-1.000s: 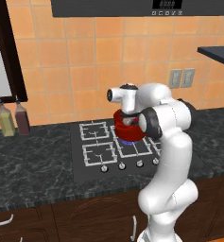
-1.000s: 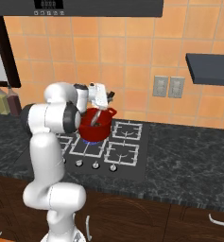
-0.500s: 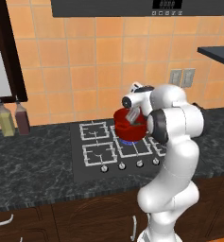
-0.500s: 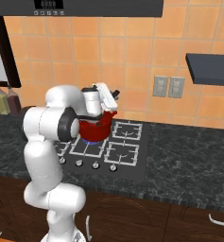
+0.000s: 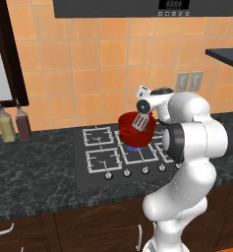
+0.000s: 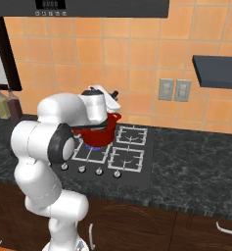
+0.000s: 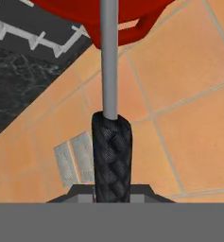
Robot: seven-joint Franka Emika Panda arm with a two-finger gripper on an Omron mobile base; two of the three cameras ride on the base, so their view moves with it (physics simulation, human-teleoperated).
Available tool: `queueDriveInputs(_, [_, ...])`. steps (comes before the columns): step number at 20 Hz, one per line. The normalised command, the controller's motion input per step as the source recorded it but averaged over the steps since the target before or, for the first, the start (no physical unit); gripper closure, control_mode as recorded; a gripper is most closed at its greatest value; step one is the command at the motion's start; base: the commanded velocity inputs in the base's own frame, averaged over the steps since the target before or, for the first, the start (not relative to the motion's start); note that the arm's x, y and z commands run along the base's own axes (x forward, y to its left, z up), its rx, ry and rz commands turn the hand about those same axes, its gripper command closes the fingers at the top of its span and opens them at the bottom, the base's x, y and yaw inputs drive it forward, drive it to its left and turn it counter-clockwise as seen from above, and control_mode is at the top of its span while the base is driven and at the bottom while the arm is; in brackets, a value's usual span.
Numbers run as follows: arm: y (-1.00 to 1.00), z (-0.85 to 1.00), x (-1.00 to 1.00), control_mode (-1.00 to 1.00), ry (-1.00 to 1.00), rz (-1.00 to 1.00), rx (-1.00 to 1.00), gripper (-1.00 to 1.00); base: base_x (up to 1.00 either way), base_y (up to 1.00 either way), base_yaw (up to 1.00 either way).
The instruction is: Put the cucumber and eggplant in the pot. Retrieve the spatula and lightly stir the vegetables in the pot.
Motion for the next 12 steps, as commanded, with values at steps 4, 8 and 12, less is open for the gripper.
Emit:
queueDriveInputs(4, [0.22, -0.12, 0.02, -1.0, 0.01, 0.1, -0.09, 1.0, 0.0, 0.0, 0.0])
queueDriveInputs(8, [0.0, -0.71, 0.31, -1.0, 0.0, 0.11, -0.22, 1.0, 0.0, 0.0, 0.0])
queueDriveInputs(12, [0.0, -1.0, 0.4, -1.0, -0.06, 0.14, -0.29, 1.0, 0.0, 0.0, 0.0])
